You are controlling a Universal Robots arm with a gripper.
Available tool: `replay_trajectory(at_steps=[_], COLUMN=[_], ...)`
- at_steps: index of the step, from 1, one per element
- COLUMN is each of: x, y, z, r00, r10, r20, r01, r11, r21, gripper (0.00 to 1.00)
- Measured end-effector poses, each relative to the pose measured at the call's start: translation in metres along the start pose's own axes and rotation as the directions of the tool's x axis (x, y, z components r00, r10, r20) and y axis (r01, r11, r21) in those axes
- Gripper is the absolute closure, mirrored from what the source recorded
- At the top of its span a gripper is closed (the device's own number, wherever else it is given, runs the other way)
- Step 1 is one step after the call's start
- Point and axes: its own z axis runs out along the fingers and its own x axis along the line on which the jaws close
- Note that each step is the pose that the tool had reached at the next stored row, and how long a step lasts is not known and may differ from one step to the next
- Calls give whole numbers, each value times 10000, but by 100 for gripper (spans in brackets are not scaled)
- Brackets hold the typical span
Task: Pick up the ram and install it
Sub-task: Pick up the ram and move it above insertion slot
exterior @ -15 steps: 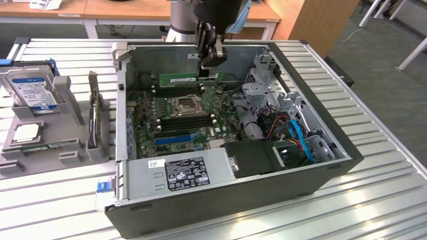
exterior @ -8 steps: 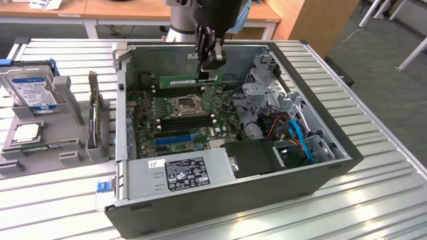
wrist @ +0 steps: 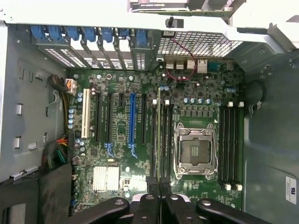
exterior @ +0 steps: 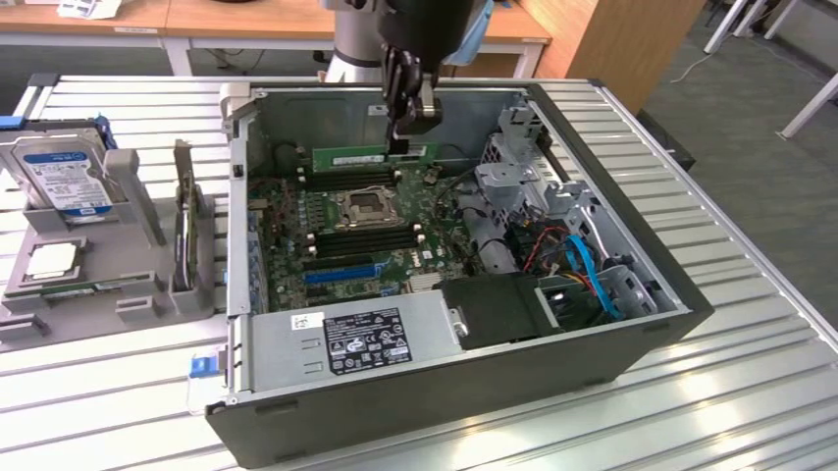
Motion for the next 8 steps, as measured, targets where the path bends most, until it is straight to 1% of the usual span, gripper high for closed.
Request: replay_trajectory(at_steps=[8], x=[-98], y=[-1], z=[13], r00=[10000], r10=[6], r20=[1], r01=[-6], r11=[10000], r21=[0], gripper=[88])
